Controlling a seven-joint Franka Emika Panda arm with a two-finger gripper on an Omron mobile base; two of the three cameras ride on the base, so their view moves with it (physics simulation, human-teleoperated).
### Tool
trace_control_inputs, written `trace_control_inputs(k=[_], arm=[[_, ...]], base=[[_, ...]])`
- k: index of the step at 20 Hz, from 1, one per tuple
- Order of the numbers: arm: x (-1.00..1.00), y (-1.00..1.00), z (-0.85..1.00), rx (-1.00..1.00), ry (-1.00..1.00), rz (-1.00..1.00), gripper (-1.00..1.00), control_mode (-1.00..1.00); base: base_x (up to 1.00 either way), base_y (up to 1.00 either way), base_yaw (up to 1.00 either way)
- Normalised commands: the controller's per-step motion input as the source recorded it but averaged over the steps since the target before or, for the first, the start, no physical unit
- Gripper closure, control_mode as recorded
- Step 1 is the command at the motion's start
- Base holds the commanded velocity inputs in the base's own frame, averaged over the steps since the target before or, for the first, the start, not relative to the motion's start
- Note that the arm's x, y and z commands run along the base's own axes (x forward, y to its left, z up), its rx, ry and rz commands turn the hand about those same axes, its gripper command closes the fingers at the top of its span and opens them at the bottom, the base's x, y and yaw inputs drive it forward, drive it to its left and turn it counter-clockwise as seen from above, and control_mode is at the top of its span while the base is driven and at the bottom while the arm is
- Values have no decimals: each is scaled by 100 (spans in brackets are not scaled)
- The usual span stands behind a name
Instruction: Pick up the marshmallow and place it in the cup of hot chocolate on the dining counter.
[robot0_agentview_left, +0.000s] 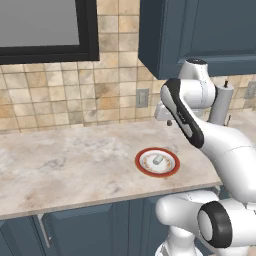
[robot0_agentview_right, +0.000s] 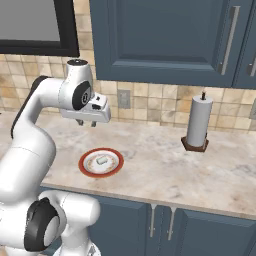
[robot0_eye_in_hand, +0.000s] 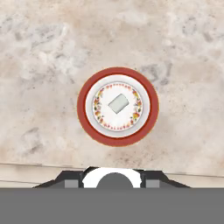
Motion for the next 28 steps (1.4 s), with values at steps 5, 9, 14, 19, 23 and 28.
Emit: trace_control_inputs(k=[5,9,14,19,23,28], arm=[[-37,2,-8,1,-1,0,-100,-100],[-60,0,-37,2,12,0,-100,-100],[-70,1,-28,0,6,-1,-100,-100],[-21,6,-26,0,1,-24,-100,-100],[0,3,-24,0,2,-35,-100,-100],[3,0,-25,0,3,-31,-100,-100]], base=[[0,0,0],[0,0,0],[0,0,0],[0,0,0],[0,0,0],[0,0,0]])
